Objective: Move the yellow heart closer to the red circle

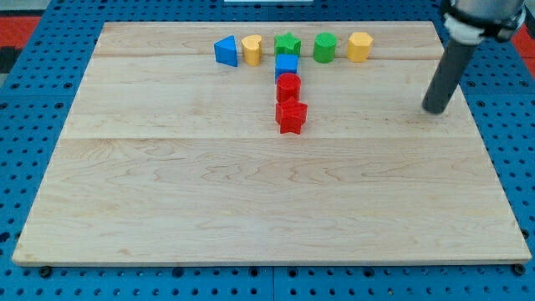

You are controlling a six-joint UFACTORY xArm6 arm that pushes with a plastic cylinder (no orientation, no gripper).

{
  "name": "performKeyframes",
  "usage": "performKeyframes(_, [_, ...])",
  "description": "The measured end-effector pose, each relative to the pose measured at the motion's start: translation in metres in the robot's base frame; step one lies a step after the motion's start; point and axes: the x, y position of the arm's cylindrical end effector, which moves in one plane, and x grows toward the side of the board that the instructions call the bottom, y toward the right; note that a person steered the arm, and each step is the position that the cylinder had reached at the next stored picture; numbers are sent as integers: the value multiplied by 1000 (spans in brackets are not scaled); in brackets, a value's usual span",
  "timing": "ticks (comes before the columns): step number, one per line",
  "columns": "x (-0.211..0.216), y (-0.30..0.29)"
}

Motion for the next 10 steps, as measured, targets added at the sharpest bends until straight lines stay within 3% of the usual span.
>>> performKeyframes(2, [-155,2])
performKeyframes(3, [-180,-69])
performKeyframes(5, [-158,-253])
performKeyframes(6, [-140,-297])
performKeyframes(8, [-112,-302])
performKeyframes(10, [-136,-287])
